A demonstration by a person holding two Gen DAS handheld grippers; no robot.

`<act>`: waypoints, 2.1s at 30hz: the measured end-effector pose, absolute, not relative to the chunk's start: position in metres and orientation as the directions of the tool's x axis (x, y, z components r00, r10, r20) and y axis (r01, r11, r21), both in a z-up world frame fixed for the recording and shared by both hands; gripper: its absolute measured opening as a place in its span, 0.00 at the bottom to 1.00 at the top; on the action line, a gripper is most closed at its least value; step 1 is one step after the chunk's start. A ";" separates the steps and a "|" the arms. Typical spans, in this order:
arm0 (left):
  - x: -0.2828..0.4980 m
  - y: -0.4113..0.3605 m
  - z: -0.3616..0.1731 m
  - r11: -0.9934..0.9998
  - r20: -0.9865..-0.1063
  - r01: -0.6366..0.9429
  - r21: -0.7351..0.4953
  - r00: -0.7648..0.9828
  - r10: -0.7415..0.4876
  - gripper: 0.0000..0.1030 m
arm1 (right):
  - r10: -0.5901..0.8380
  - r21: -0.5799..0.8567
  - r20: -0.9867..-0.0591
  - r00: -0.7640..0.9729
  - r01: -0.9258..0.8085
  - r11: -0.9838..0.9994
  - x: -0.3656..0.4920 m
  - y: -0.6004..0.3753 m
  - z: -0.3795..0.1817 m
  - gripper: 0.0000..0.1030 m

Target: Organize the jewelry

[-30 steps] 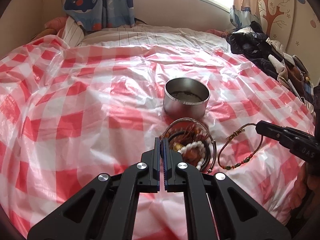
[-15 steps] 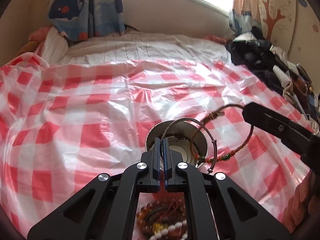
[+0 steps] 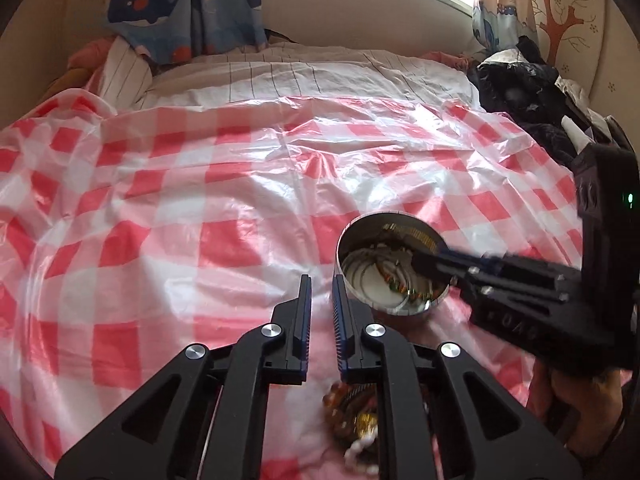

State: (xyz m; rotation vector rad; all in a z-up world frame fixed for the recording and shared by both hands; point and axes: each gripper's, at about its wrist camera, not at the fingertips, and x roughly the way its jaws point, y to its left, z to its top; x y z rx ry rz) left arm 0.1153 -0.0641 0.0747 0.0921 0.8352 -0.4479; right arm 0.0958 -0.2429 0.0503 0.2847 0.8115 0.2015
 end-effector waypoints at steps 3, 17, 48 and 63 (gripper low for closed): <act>0.092 -0.053 0.072 0.891 -0.750 0.445 -0.087 0.559 -0.353 0.11 | 0.244 0.301 -0.652 0.717 -0.050 0.952 0.067 -0.251 0.068 0.42; 0.052 -0.060 0.030 0.835 -0.823 0.545 -0.072 0.440 -0.358 0.11 | 0.273 0.381 -0.628 0.729 -0.018 0.925 0.040 -0.268 0.073 0.42; 0.043 -0.049 0.071 0.777 -0.764 0.615 -0.138 0.433 -0.478 0.06 | 0.504 0.614 -0.572 0.648 -0.069 0.786 0.033 -0.247 0.022 0.04; 0.046 -0.035 0.092 0.753 -0.700 0.614 -0.236 0.430 -0.571 0.06 | 0.494 0.629 -0.549 0.674 -0.056 0.776 0.023 -0.260 0.038 0.65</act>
